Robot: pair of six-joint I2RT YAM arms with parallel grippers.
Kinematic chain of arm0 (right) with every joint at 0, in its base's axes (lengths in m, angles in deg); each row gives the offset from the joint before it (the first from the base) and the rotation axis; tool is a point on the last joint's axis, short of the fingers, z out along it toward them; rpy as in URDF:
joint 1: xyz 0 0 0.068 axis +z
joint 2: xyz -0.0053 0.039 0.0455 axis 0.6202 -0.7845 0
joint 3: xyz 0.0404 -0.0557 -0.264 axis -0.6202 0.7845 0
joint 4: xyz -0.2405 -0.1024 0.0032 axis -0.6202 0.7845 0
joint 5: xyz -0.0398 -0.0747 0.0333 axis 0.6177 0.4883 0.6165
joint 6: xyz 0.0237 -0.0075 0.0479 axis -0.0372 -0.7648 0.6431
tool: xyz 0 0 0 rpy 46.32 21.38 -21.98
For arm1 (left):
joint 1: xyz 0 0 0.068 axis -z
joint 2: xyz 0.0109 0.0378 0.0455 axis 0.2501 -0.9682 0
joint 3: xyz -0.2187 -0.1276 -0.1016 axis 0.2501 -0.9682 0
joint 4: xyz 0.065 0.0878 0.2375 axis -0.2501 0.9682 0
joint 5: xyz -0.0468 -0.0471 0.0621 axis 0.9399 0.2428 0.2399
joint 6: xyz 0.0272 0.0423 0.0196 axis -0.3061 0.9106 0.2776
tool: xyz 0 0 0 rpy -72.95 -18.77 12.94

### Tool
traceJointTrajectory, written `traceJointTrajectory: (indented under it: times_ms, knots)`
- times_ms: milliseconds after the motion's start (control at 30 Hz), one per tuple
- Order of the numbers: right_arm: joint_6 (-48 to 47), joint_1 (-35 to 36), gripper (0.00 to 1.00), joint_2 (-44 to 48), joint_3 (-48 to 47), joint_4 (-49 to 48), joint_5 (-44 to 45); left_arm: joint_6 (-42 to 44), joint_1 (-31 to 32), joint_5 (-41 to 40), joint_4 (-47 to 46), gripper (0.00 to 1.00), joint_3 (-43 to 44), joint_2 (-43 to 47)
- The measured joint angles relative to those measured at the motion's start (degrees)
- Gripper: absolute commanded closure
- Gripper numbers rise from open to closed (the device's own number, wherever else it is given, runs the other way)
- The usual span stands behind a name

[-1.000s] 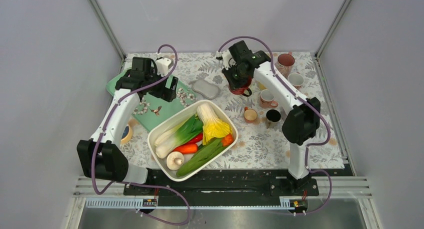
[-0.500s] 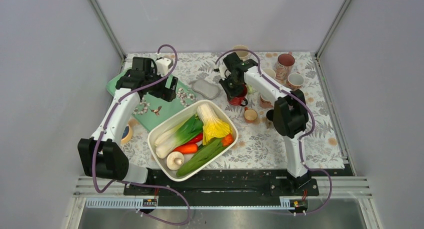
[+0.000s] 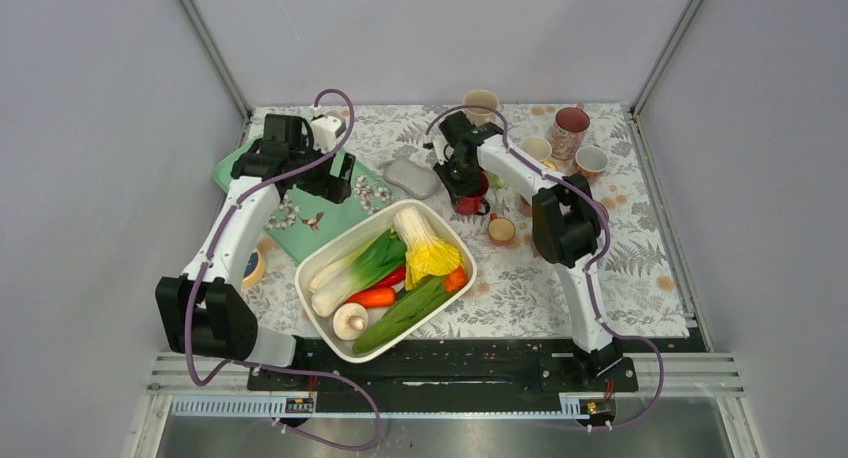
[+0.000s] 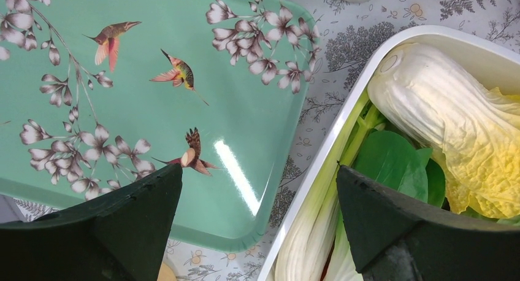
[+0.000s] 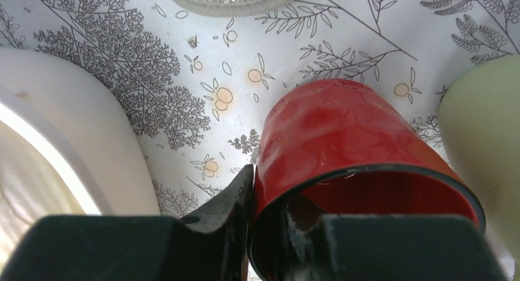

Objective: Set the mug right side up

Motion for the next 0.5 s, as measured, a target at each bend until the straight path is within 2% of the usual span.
traceJointTrajectory:
  times_ms: [67, 200, 267, 300, 333, 500]
  knots:
    - [0.3, 0.0, 0.55, -0.6, -1.0, 0.0, 0.0, 0.1, -0.1, 0.0, 0.0, 0.01, -0.1, 0.0]
    - [1.0, 0.0, 0.36, -0.6, -2.2, 0.8, 0.1, 0.1, -0.2, 0.0, 0.0, 0.01, -0.5, 0.0]
    - [0.9, 0.1, 0.19, -0.2, -2.2, 1.0, 0.1, 0.1, -0.3, 0.0, 0.0, 0.01, -0.6, 0.0]
    - [1.1, 0.1, 0.05, 0.2, -2.2, 1.2, 0.1, 0.1, -0.3, 0.0, 0.0, 0.01, -0.6, 0.0]
    - [1.1, 0.2, 0.01, 0.8, -2.2, 1.6, 0.1, 0.1, -0.3, 0.0, 0.0, 0.01, -0.7, 0.0]
    - [1.2, 0.3, 0.0, 9.2, -0.7, 2.2, -0.2, 0.1, -0.6, 0.0, -2.4, 0.01, -2.5, 1.2]
